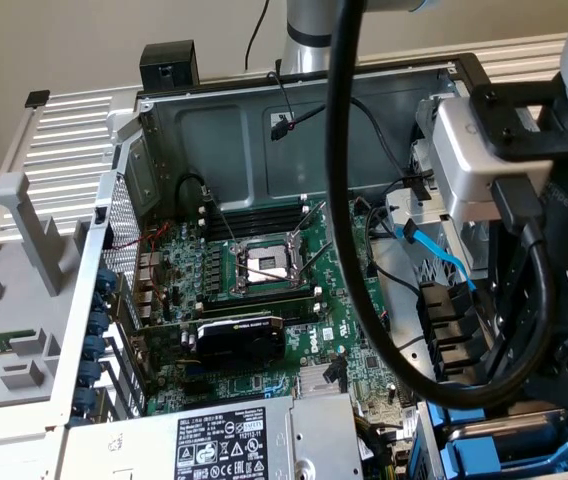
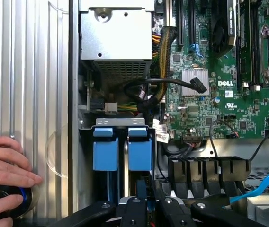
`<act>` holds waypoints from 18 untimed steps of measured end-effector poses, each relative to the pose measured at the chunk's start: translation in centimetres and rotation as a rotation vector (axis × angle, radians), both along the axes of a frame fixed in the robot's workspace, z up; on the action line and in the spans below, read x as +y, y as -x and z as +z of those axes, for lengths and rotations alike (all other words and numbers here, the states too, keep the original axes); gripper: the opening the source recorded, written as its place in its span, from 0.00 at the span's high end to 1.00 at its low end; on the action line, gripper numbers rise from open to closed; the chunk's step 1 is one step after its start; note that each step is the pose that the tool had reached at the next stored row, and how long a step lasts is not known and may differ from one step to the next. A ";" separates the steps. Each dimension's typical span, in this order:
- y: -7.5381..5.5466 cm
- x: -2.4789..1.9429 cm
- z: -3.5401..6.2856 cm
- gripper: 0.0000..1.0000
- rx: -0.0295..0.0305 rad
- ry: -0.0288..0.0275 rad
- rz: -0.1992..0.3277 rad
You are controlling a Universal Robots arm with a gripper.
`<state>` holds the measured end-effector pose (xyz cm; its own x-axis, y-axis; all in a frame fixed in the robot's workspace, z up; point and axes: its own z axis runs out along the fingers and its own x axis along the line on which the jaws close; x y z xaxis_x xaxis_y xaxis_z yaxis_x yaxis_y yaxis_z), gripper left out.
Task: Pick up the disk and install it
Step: 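Insert the second disk wire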
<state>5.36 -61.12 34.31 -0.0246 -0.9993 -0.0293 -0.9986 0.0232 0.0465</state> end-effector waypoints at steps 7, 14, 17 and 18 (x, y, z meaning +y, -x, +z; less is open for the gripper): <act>0.0 -0.01 0.00 0.84 -0.0022 -0.0018 0.000; 0.0 -0.07 -0.06 0.84 -0.0045 -0.0022 0.000; 0.0 -0.09 -0.08 0.84 -0.0066 -0.0030 0.000; 0.1 -0.09 -0.08 0.84 -0.0068 -0.0034 0.000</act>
<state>5.31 -61.22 34.23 -0.0245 -0.9992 -0.0329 -0.9989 0.0232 0.0398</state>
